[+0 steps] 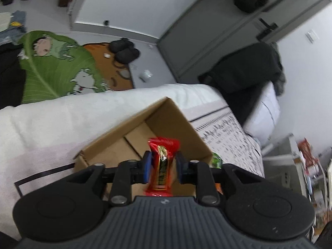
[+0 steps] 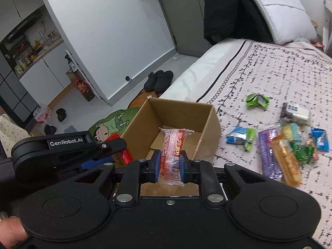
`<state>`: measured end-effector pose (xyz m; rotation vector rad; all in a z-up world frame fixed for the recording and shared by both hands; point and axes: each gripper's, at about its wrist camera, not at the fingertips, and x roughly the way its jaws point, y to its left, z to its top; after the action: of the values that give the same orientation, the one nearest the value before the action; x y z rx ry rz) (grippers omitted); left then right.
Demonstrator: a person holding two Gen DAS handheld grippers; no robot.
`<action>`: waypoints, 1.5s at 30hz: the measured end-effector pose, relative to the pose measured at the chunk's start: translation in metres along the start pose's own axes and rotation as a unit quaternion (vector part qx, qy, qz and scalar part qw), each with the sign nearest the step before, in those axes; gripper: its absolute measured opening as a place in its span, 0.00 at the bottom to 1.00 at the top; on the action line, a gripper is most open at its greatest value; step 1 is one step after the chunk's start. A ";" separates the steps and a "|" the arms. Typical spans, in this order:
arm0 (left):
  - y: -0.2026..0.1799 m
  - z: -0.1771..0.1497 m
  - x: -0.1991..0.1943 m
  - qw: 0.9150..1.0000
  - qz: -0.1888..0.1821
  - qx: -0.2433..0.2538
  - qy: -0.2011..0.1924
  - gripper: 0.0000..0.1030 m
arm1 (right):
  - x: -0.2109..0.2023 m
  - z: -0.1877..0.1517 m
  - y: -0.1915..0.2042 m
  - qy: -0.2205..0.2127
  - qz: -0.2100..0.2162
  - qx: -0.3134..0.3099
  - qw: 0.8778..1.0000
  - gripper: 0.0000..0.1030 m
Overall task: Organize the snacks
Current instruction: 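Carry both snacks over the cardboard box and open both tools to drop them, then grasp the clear bag of purple candy with the left tool while the right tool returns to the pile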
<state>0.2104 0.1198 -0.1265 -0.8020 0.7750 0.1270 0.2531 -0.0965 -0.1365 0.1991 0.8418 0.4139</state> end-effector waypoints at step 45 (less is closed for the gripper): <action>-0.113 -0.095 0.021 0.977 0.022 0.206 0.042 0.81 | -0.065 -0.019 -0.163 0.008 -0.066 0.072 0.995 0.54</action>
<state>0.2141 -0.0284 -0.1150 -0.3988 0.8624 -0.0288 0.2449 -0.2714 -0.1584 0.2725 0.8962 0.2317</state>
